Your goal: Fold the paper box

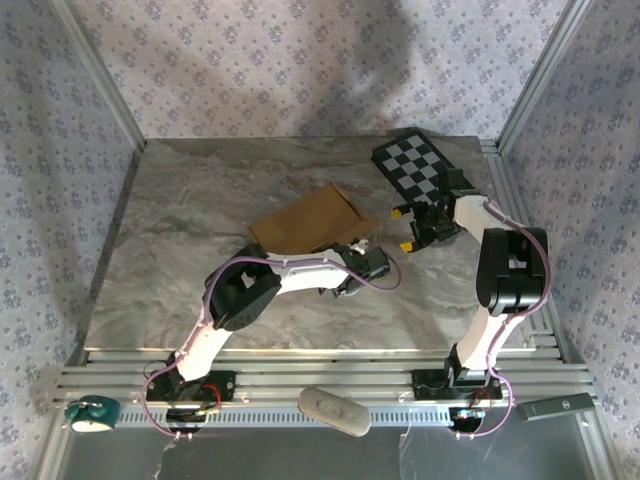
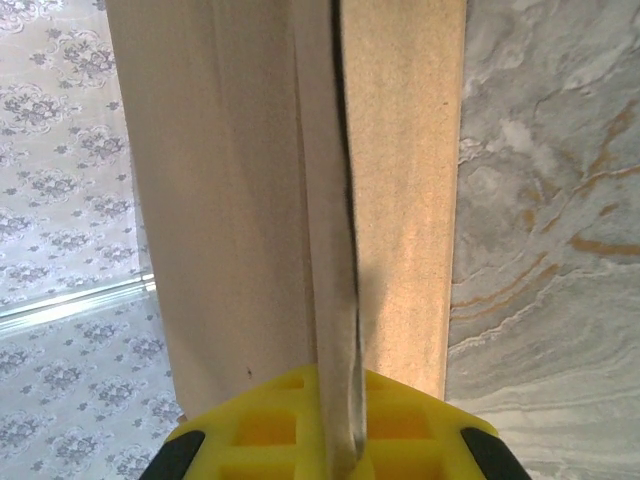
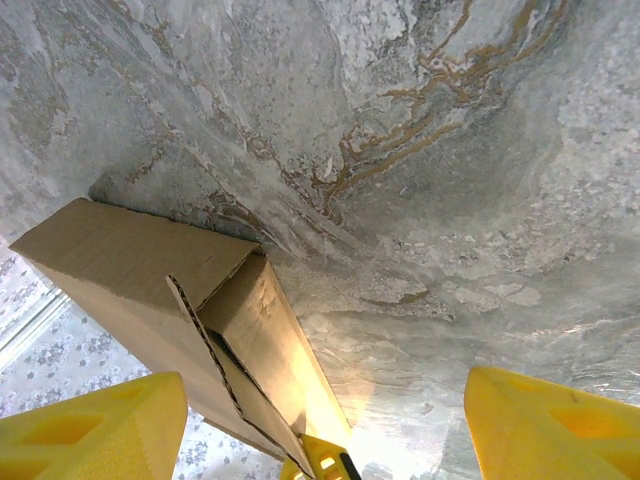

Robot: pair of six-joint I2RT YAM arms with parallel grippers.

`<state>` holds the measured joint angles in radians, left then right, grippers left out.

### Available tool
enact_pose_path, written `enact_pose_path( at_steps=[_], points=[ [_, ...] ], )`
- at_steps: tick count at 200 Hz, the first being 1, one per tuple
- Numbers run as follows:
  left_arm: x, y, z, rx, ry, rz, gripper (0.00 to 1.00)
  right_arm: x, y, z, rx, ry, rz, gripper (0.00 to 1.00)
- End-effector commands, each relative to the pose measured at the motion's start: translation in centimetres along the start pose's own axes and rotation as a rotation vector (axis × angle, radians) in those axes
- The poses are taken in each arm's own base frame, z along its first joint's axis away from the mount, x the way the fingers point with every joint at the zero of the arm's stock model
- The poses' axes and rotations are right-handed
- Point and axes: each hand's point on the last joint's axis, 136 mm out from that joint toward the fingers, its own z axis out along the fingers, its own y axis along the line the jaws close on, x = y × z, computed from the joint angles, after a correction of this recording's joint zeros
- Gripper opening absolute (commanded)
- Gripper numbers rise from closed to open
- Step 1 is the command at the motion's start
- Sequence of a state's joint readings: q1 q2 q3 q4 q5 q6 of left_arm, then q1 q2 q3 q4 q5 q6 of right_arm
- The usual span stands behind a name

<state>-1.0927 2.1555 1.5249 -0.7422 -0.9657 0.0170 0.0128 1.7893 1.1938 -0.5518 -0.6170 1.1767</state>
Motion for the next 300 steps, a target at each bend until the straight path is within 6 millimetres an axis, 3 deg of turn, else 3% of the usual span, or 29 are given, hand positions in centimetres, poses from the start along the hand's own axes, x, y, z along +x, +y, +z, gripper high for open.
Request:
enact_pose_path(
  at_steps=[1,62,100,193,218,235,269,300],
  points=[
    [1.9,-2.0,0.5,0.123,0.041,0.038,0.0,0.3,1.0,-0.9,-0.026,-0.004,-0.033,0.75],
    [1.5,2.6,-1.7,0.187,-0.01,-0.084,0.0,0.1,0.8,0.1,-0.026,0.011,-0.052,0.74],
    [1.4,4.5,-2.9,0.255,-0.035,-0.132,0.0,0.8,1.1,2.1,-0.014,0.07,-0.068,0.76],
    [1.7,-0.6,-1.9,0.414,0.035,-0.118,0.0,0.8,3.0,8.2,-0.001,0.137,-0.019,0.68],
    [2.0,-1.8,-1.8,0.456,0.052,-0.117,0.15,1.3,4.0,9.5,-0.022,0.161,0.009,0.63],
    [2.3,-2.3,-1.4,0.453,0.072,-0.11,0.17,1.9,4.8,10.4,-0.031,0.185,0.024,0.6],
    [2.3,-2.5,-0.5,0.42,0.089,-0.1,0.17,3.7,5.6,11.2,-0.031,0.23,0.051,0.56],
    [2.1,-2.3,0.2,0.4,0.095,-0.115,0.15,5.2,4.8,10.7,0.025,0.252,0.095,0.5]
  ],
)
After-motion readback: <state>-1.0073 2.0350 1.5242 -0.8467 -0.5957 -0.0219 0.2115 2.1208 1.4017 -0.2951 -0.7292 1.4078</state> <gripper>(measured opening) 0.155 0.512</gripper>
